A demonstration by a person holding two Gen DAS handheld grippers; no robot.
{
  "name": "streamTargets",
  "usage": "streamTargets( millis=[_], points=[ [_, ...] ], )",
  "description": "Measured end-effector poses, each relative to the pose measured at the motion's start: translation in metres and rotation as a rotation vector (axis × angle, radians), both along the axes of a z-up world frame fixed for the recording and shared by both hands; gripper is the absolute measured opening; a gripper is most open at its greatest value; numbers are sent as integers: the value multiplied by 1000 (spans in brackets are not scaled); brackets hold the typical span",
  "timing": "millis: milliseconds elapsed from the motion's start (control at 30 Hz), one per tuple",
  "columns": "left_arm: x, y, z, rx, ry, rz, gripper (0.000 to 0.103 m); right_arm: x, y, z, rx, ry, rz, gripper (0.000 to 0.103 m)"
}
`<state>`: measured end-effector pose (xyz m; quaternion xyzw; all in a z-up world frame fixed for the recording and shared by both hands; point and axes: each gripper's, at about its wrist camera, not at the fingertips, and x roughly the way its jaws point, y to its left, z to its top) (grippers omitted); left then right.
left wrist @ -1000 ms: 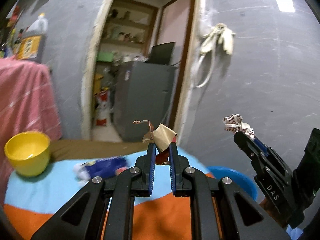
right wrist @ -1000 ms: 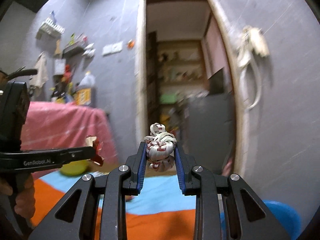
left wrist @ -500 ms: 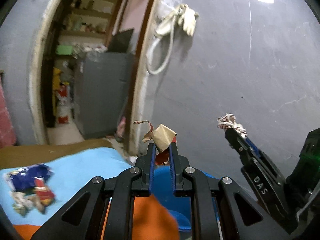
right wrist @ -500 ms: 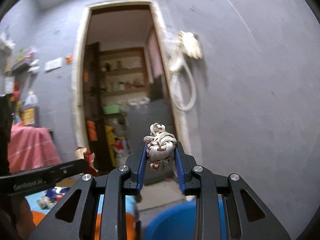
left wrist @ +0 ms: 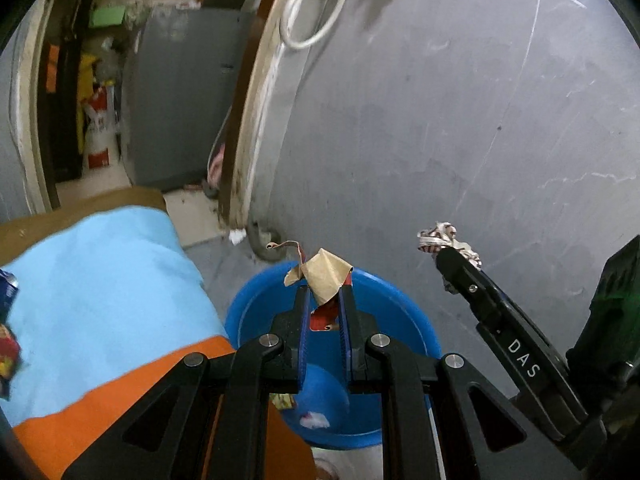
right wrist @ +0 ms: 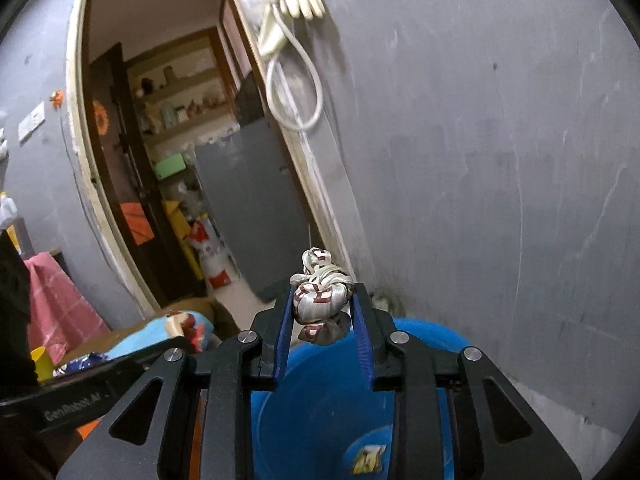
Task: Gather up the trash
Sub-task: 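Lift both items over the blue basin and open both tools to drop them, then return both open tools over the remaining trash on the blanket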
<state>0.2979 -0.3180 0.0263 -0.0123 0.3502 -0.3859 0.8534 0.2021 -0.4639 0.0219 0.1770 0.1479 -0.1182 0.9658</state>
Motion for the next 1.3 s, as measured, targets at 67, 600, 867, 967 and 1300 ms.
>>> streamTargets(
  millis=[67,600,867,967,1300],
  points=[
    [4,-5,-7,17,21,-7,11,4,-2,-5,21,36,7,27],
    [9,6,-14,26,35,34,26,4,-9,-6,64,53,-3,46],
    [1,39,3,19,-51,129,40,8,-3,3,27,15,5,57],
    [1,55,9,19,-74,172,43,9,2,5,9,6,11,69],
    [-11,116,31,-19,-172,343,71,10,29,15,-64,-50,52,91]
  ],
)
